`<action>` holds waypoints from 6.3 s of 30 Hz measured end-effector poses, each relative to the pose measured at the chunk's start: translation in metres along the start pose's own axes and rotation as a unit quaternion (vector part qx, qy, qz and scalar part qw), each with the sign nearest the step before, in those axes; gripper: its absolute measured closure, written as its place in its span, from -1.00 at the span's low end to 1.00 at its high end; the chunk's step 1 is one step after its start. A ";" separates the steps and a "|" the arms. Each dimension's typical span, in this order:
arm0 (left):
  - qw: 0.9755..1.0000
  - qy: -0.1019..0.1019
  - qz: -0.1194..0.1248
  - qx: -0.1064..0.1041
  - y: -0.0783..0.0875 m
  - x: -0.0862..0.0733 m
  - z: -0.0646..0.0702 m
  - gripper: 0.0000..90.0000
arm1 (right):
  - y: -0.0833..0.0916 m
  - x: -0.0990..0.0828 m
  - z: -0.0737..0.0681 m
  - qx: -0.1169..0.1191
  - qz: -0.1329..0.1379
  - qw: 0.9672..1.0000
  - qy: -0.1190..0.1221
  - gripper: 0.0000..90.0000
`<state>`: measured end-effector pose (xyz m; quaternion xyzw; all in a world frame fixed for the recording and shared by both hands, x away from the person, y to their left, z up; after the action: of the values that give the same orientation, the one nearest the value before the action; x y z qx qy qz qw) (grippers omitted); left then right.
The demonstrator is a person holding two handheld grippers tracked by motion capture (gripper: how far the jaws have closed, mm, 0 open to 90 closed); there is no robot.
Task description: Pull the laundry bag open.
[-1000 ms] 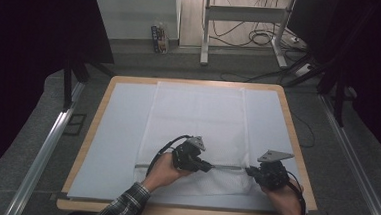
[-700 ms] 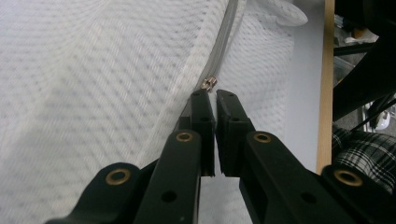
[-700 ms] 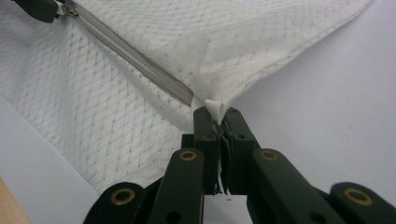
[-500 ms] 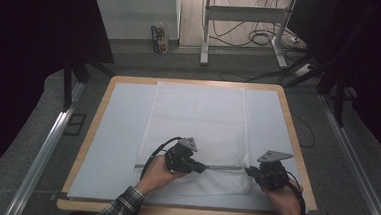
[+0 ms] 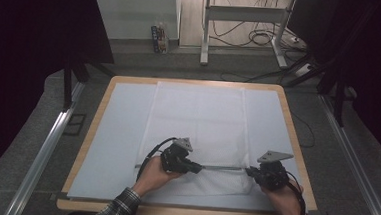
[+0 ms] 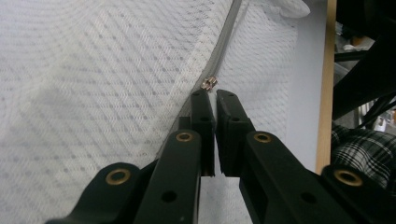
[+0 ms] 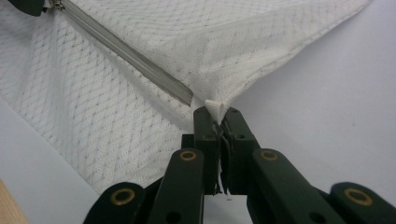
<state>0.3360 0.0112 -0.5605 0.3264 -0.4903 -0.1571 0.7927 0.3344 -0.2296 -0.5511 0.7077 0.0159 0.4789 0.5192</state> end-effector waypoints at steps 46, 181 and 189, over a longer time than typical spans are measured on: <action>0.999 0.037 0.011 0.029 0.038 -0.035 -0.010 0.94 | 0.003 -0.004 0.001 0.003 0.003 1.000 -0.001 0.90; 0.979 0.141 0.070 0.126 0.144 -0.123 -0.025 0.94 | 0.003 -0.007 0.006 -0.011 -0.013 1.000 -0.014 0.91; 0.977 0.153 0.066 0.136 0.148 -0.130 -0.028 0.94 | 0.003 -0.008 0.007 -0.013 -0.018 1.000 -0.019 0.91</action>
<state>0.2888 0.2045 -0.5576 0.4186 -0.4006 0.0154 0.8149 0.3338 -0.2405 -0.5541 0.7094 0.0125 0.4565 0.5368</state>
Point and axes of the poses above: each handheld gripper's, and its own axes: y roughly backward along the jaws, x roughly out of its top, z roughly to its right, the point moved 7 cm from there along -y, roughly forward along the jaws
